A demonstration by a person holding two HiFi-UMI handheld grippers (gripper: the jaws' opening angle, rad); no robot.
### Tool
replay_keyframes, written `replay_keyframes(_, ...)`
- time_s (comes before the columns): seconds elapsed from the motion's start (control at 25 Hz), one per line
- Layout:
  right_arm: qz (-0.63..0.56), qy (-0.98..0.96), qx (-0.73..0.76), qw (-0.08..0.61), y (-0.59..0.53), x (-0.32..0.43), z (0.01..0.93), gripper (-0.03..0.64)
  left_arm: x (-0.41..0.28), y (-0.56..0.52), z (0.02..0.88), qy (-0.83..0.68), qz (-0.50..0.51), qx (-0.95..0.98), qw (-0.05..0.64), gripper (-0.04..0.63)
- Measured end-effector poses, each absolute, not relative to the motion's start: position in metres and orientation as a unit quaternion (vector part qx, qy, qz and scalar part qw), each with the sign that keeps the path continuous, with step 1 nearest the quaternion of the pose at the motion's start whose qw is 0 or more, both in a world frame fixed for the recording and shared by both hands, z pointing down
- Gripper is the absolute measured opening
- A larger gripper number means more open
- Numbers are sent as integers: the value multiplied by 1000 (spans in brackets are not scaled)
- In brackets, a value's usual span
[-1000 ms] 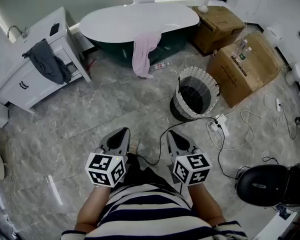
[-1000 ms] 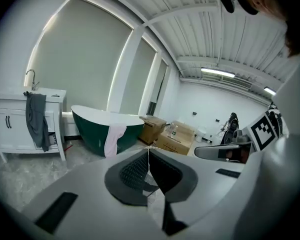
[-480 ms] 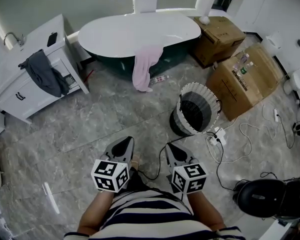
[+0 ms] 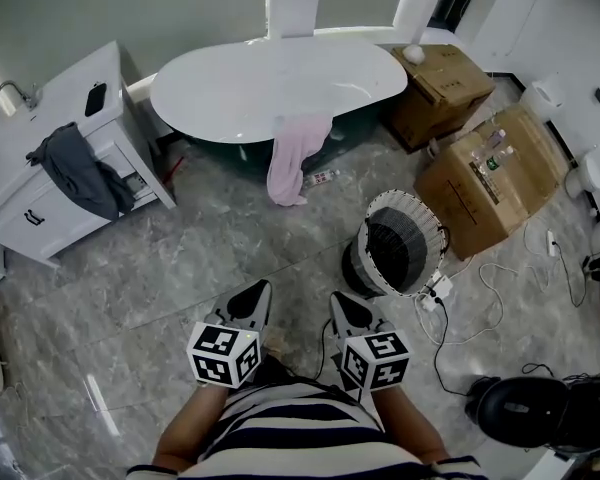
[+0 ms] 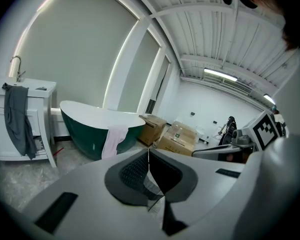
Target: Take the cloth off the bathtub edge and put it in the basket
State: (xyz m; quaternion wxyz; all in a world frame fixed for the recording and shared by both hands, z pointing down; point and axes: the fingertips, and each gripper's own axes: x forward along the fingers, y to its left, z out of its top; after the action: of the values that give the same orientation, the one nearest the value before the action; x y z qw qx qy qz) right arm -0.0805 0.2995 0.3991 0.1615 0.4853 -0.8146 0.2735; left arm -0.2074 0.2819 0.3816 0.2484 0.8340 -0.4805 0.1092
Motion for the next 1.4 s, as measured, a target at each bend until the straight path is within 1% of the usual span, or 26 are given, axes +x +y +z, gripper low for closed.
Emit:
replay_keyframes(0.44, 285, -808, 492, 153, 226, -116, 411, 25, -237, 217, 399, -460, 130, 844, 243, 20)
replay_keyframes(0.76, 293, -812, 480, 155, 186, -122, 417, 26, -238, 185, 407, -460, 130, 844, 243, 20)
replay_keyframes(1.08, 304, -815, 467, 160, 128, -113, 432, 26, -233, 131, 421, -475, 130, 834, 248, 20)
replay_keyframes(1.4, 314, -820, 444, 180, 57, -92, 446, 26, -210, 63, 426, -488, 134, 825, 252, 20)
